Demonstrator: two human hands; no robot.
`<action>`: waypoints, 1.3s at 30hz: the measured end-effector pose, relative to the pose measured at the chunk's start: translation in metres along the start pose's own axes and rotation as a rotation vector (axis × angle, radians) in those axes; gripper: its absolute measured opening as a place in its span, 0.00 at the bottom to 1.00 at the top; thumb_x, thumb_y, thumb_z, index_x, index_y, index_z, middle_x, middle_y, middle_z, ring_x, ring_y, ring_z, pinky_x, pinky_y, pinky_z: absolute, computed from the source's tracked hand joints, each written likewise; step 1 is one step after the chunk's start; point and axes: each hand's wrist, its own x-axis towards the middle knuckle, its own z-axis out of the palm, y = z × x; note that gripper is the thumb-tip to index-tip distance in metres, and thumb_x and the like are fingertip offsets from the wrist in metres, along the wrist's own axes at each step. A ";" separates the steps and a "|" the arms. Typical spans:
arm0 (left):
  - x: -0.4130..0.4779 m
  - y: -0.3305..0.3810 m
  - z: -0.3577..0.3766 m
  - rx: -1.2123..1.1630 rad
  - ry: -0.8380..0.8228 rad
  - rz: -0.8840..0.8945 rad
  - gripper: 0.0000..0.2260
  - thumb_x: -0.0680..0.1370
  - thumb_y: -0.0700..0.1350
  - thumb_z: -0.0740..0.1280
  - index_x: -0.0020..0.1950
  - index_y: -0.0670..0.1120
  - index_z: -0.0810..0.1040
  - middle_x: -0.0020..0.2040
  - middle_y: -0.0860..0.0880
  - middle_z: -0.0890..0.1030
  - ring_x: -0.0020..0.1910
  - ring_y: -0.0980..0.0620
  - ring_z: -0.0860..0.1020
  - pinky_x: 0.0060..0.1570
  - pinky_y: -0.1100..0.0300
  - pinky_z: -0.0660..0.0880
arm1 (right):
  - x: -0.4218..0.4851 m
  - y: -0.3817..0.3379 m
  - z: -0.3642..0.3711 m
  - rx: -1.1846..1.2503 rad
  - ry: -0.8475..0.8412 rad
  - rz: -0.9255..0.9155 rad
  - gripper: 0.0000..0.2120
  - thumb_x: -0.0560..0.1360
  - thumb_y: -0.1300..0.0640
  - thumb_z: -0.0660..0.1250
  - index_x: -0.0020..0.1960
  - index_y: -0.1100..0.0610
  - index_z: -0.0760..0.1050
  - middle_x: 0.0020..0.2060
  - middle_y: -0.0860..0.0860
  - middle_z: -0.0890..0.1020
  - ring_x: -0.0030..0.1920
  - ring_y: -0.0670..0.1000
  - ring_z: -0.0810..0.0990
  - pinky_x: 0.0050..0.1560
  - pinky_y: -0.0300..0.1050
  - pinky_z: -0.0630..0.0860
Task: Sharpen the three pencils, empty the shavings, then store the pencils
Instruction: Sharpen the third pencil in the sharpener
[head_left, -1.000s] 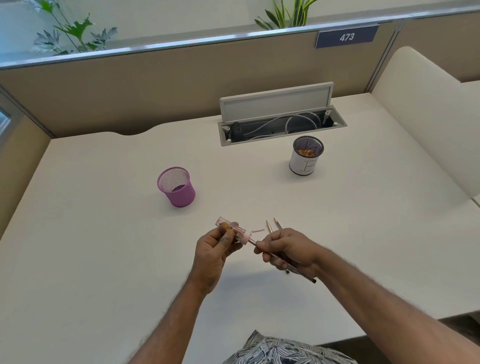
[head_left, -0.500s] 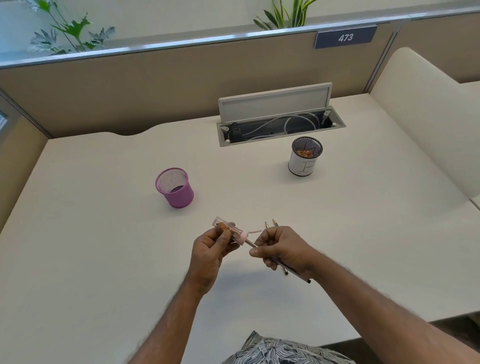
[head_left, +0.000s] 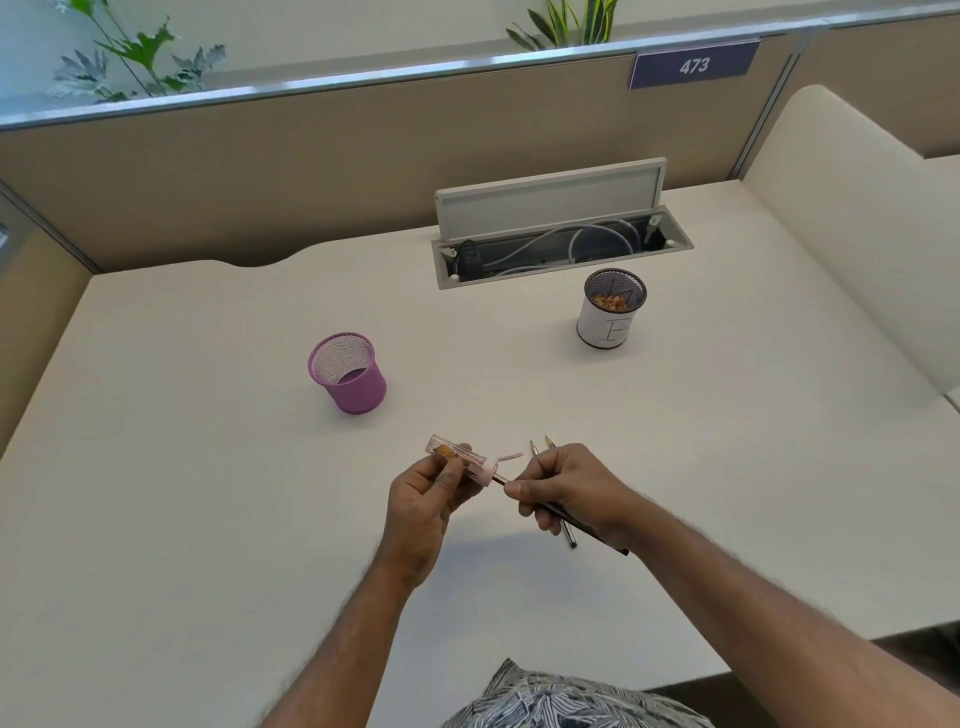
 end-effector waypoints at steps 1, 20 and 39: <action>0.000 0.000 0.001 -0.001 -0.004 0.003 0.11 0.77 0.44 0.64 0.49 0.46 0.87 0.50 0.47 0.86 0.51 0.48 0.84 0.51 0.59 0.79 | 0.000 0.000 -0.001 0.007 -0.006 0.011 0.09 0.71 0.61 0.75 0.33 0.58 0.80 0.30 0.57 0.81 0.24 0.50 0.76 0.25 0.39 0.71; 0.002 -0.002 0.002 -0.049 0.004 -0.019 0.12 0.76 0.43 0.64 0.48 0.44 0.87 0.50 0.45 0.86 0.51 0.46 0.84 0.50 0.59 0.80 | 0.000 -0.006 -0.007 0.067 -0.130 0.157 0.11 0.78 0.57 0.67 0.41 0.64 0.82 0.28 0.53 0.78 0.21 0.47 0.72 0.24 0.39 0.70; 0.016 0.007 -0.032 -0.205 0.132 0.051 0.12 0.77 0.41 0.62 0.45 0.40 0.86 0.45 0.42 0.85 0.49 0.46 0.84 0.50 0.57 0.80 | -0.014 -0.003 -0.015 0.251 -0.094 0.072 0.07 0.70 0.55 0.72 0.43 0.59 0.80 0.34 0.54 0.79 0.28 0.49 0.75 0.30 0.39 0.71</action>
